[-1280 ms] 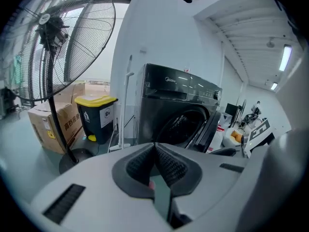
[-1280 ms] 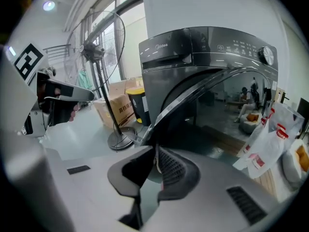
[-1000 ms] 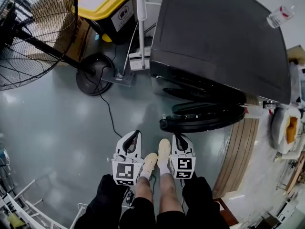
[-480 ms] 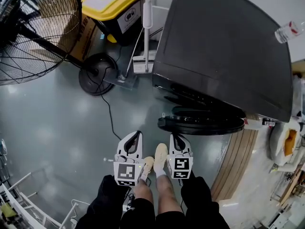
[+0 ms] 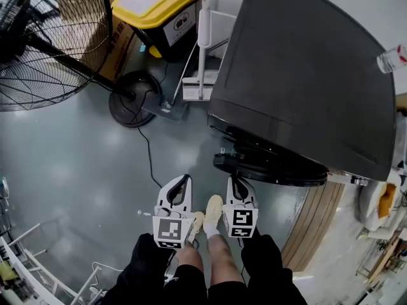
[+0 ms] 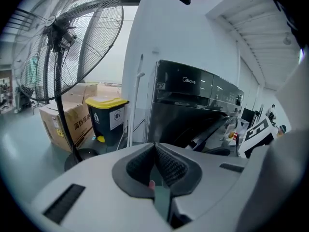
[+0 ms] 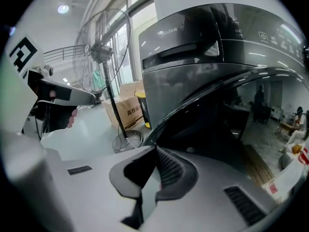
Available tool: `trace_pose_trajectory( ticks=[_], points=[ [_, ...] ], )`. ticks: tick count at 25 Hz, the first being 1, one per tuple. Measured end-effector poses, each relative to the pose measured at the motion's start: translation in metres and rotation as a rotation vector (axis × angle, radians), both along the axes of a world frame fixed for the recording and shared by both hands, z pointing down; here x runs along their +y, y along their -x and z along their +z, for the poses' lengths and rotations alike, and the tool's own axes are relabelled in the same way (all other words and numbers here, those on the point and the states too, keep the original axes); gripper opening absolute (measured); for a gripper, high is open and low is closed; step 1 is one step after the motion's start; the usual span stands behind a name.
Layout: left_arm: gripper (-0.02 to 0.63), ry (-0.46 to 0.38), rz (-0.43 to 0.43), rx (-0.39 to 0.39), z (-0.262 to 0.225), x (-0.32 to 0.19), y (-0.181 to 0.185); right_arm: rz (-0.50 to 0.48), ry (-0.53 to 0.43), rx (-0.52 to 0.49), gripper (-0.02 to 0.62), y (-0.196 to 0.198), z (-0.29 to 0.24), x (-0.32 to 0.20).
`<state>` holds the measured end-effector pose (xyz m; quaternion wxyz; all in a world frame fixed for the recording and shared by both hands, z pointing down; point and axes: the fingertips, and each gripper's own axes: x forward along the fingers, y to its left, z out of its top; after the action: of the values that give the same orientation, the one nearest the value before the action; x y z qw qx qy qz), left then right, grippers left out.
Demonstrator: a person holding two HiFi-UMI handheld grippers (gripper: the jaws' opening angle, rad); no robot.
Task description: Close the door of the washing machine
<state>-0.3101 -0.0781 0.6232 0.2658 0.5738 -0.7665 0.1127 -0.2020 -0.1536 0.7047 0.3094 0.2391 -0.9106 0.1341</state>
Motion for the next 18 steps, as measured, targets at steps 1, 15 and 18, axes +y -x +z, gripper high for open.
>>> trace_pose_trajectory(
  ticks=[1,15,18],
  points=[
    [0.025,0.001,-0.003,-0.001,0.000,-0.002,0.001,-0.002,-0.002,-0.004,0.017,0.002,0.000,-0.003],
    [0.025,0.018,-0.020,-0.008,0.007,-0.027,0.006,-0.020,-0.003,-0.034,0.017,0.018,0.001,-0.040],
    [0.025,0.023,-0.017,-0.011,0.008,-0.033,0.005,-0.019,0.007,-0.034,0.017,0.020,0.003,-0.049]
  ],
)
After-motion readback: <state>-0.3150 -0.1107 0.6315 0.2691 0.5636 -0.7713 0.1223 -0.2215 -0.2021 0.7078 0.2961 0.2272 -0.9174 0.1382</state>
